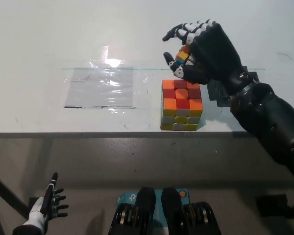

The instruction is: The robot uses its right hand to pick up the small cube kept on the middle on the desk and place it on the bigger cube kept next to it

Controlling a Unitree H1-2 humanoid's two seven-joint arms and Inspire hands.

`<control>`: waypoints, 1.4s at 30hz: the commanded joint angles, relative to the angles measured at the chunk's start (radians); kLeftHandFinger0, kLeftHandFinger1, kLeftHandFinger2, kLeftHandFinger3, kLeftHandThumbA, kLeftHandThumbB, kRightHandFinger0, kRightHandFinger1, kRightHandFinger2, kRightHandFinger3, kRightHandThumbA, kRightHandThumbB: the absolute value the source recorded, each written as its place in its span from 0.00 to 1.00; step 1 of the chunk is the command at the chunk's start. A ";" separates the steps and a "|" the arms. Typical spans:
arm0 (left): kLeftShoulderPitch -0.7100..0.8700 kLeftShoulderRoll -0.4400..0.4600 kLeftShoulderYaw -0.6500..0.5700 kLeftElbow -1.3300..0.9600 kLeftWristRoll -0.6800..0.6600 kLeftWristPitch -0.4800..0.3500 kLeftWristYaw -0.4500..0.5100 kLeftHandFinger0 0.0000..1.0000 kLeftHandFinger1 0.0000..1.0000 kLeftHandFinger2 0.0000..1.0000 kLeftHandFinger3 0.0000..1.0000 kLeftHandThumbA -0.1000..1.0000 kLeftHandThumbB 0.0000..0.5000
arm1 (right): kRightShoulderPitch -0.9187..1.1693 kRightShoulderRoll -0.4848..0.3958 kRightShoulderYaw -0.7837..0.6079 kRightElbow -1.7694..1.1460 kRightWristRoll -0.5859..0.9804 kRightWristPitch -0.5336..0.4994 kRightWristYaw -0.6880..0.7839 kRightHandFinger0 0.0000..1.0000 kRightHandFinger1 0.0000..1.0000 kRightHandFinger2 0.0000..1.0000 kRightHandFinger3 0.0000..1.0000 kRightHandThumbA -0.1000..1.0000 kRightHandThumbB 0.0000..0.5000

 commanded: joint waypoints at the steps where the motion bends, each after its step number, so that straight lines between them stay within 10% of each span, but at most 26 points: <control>1: -0.005 0.014 0.000 -0.019 0.003 -0.034 -0.002 0.67 0.71 0.81 0.86 1.00 0.05 | -0.028 0.014 -0.012 -0.009 -0.020 -0.019 -0.029 0.00 0.02 0.52 0.51 0.00 0.71; 19: -0.037 0.017 0.015 -0.017 -0.005 -0.022 0.003 0.65 0.70 0.80 0.86 1.00 0.20 | 0.027 0.027 -0.006 0.013 0.019 -0.019 -0.066 0.00 0.11 0.57 0.49 0.00 0.51; 27: -0.051 0.025 0.011 0.007 0.000 -0.040 -0.005 0.69 0.74 0.85 0.89 1.00 0.14 | 0.050 0.036 -0.004 0.020 0.002 -0.019 -0.086 0.00 0.19 0.67 0.63 0.00 0.71; 29: -0.050 0.027 0.007 0.002 0.004 -0.032 -0.006 0.69 0.74 0.85 0.89 1.00 0.13 | 0.049 0.035 0.013 0.029 -0.004 -0.019 -0.118 0.00 0.19 0.70 0.68 0.00 0.65; 34: -0.044 0.025 0.010 -0.014 0.004 -0.023 0.001 0.66 0.71 0.82 0.87 1.00 0.13 | 0.055 0.037 0.014 0.025 0.020 -0.019 -0.116 0.01 0.16 0.60 0.89 0.00 0.11; 35: -0.044 0.026 0.007 -0.010 0.005 -0.025 -0.002 0.68 0.74 0.85 0.89 1.00 0.15 | 0.061 0.037 0.006 0.016 0.012 -0.019 -0.102 0.35 0.44 0.82 1.00 0.22 0.07; 37: -0.046 0.027 0.007 -0.004 0.005 -0.026 -0.004 0.66 0.71 0.82 0.88 1.00 0.16 | 0.063 0.039 -0.004 0.015 -0.019 -0.019 -0.092 0.58 0.67 0.86 1.00 0.47 0.09; 38: -0.044 0.028 0.006 -0.004 0.003 -0.027 -0.008 0.68 0.72 0.83 0.89 1.00 0.13 | 0.065 0.039 -0.003 0.010 -0.034 0.005 -0.076 0.85 1.00 1.00 1.00 0.73 0.35; 42: -0.039 0.026 0.006 -0.013 0.004 -0.023 -0.007 0.66 0.70 0.80 0.86 1.00 0.10 | 0.074 0.041 -0.007 -0.038 -0.058 0.096 0.000 1.00 1.00 1.00 1.00 0.94 0.72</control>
